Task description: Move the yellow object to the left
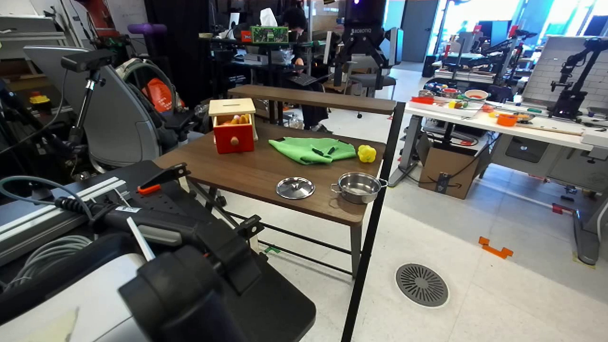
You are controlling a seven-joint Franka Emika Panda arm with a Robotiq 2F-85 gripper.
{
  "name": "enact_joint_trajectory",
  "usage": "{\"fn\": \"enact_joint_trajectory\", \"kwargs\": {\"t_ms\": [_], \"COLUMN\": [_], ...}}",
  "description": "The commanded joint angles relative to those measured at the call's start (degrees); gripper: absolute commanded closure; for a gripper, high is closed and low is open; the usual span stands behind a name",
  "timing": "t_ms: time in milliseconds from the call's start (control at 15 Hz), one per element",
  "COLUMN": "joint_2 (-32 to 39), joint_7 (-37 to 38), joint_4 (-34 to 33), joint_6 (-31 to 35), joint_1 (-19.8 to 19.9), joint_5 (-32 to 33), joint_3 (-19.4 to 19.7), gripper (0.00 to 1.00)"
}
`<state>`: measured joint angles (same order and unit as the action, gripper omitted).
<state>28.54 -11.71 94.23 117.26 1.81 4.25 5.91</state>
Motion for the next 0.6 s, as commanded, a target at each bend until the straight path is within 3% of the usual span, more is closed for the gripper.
{"fn": "enact_joint_trajectory", "kwargs": {"t_ms": [0,267,533], "joint_2": [-0.04,3.67,11.11], "joint_7": [0.44,4.85,4.83], "joint_4": [-0.33,-2.10,-6.18], "joint_6": [-0.56,4.45,12.42], "joint_1": [1.26,-0.06,0.16], "joint_5": [0.75,5.55,7.02], "joint_3": [-1.45,0.34,-0.43], "gripper": [0.00,0.00,0.00]}}
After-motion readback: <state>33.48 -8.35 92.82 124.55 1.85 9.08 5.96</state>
